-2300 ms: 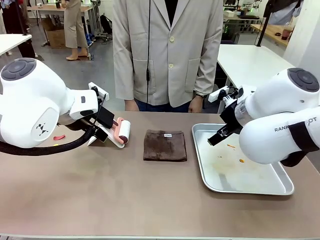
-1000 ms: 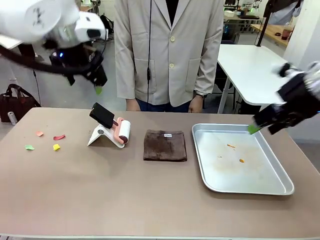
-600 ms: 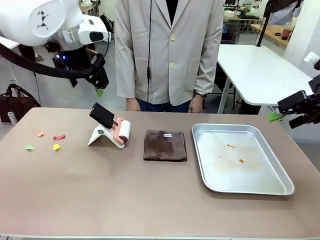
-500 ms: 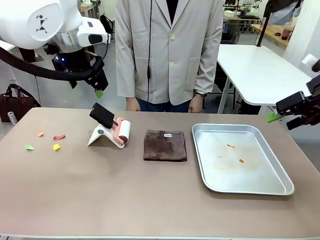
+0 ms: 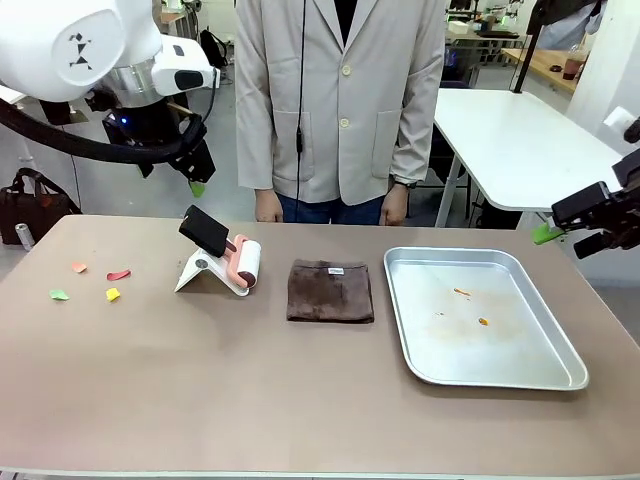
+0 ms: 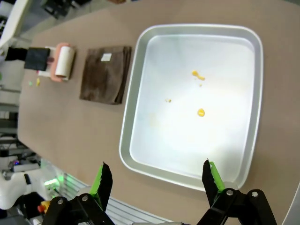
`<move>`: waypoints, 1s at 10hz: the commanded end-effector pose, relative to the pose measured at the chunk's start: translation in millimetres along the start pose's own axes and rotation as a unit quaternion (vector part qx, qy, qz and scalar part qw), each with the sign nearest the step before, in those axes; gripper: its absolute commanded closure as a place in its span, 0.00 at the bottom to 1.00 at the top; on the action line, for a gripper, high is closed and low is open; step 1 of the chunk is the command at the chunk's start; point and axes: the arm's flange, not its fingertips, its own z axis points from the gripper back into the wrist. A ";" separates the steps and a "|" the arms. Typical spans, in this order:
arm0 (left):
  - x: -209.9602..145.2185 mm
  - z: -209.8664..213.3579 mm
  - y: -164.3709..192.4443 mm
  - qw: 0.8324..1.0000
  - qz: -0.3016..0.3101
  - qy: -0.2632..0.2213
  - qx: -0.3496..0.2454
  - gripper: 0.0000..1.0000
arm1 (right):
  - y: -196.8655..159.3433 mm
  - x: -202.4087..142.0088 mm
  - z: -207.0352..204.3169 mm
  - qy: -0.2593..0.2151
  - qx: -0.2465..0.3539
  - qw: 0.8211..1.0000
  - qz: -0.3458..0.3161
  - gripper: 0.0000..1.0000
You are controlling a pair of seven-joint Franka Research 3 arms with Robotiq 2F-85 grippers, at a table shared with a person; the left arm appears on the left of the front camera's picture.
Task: Clean the surface of the table.
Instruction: Hold the Lint Roller with your left hand and the towel with your right hand.
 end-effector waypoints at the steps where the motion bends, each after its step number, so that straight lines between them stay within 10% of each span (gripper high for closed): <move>1: -5.0 1.1 4.8 1.000 -0.004 -0.007 0.000 0.00 | -0.3 -0.5 2.3 0.000 0.000 1.000 0.003 0.00; 5: 0.0 0.0 0.0 1.000 0.000 0.000 0.000 0.00 | -0.2 -0.1 0.1 0.000 0.000 1.000 0.000 0.00; 10: -89.6 -8.6 145.6 0.924 0.091 -0.005 -0.371 0.00 | -57.3 -3.7 40.8 0.010 0.186 0.979 -0.087 0.00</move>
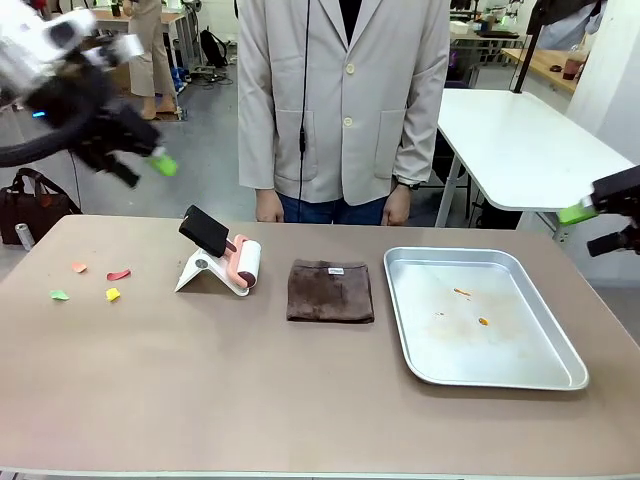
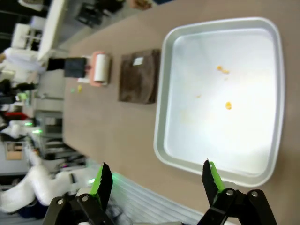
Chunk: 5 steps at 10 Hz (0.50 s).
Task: Clean the surface of the table.
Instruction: Hold the Lint Roller with your left hand and the towel with your right hand.
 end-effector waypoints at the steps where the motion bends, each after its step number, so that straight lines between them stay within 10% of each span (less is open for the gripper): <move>1: -50.3 27.3 68.0 0.993 0.099 -0.003 -0.070 0.00 | -26.4 6.1 28.8 0.036 0.083 0.995 -0.035 0.00; 5: -125.6 39.6 188.5 0.961 0.221 -0.039 -0.162 0.00 | -106.6 14.6 77.6 0.052 0.150 0.978 -0.135 0.00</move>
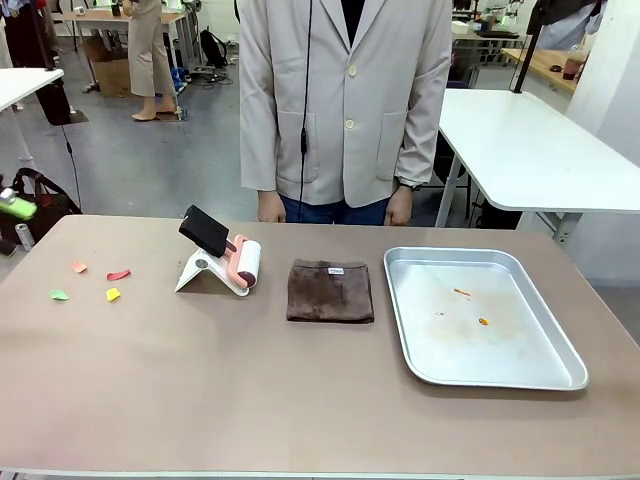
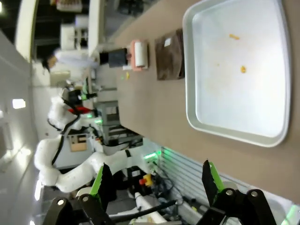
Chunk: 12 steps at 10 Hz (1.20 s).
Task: Clean the surface of the table.
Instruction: Hold the Lint Roller with your left hand and the towel with your right hand.
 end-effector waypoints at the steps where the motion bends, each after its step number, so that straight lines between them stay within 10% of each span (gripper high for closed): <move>1: 9.4 -4.1 27.6 0.997 0.036 -0.023 -0.065 0.00 | -36.6 24.2 25.8 -0.003 0.029 0.999 -0.042 0.00; 6: -51.7 -19.9 27.1 0.970 0.140 -0.139 -0.139 0.00 | -132.2 19.5 52.1 -0.040 0.105 0.992 -0.059 0.00; 12: -51.3 -22.4 29.3 0.974 0.138 -0.123 -0.135 0.00 | -138.6 11.8 48.0 -0.042 0.089 0.992 -0.081 0.00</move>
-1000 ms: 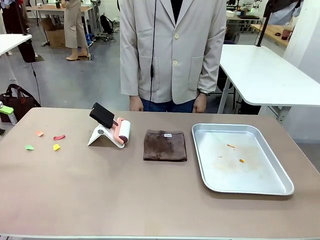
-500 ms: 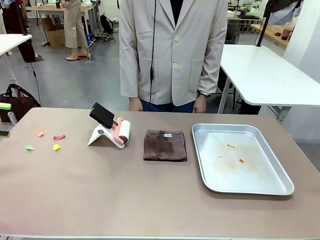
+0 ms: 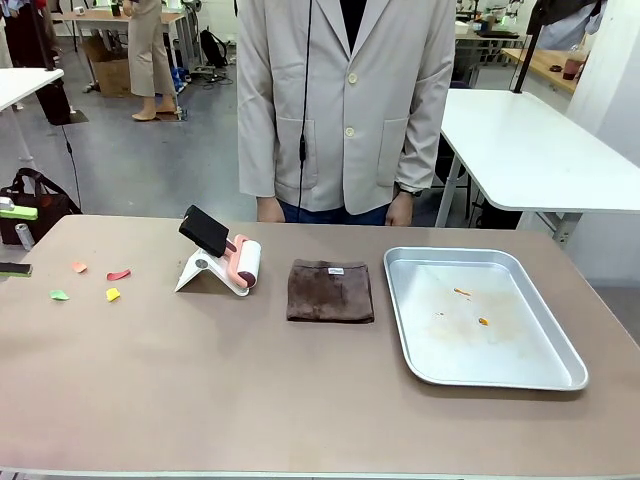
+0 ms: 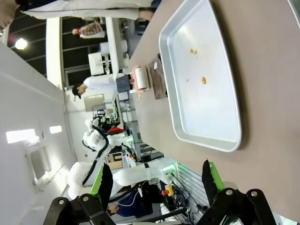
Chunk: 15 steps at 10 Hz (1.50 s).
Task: Clean the surface of the table.
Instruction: Hold the Lint Roller with your left hand and the towel with your right hand.
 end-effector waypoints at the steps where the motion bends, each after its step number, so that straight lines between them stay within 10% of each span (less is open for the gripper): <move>1: 1.7 5.4 3.5 1.000 -0.009 -0.001 -0.013 0.00 | -0.2 0.1 0.3 -0.001 0.000 1.000 0.000 0.00; 8: 51.7 -29.4 -77.9 0.989 -0.079 0.093 0.082 0.00 | 170.5 -44.2 -165.9 0.025 -0.206 0.963 0.170 0.00; 15: 108.2 -152.1 -174.1 0.942 -0.192 0.200 0.189 0.00 | 258.7 -78.6 -424.7 0.048 -0.413 0.856 0.307 0.00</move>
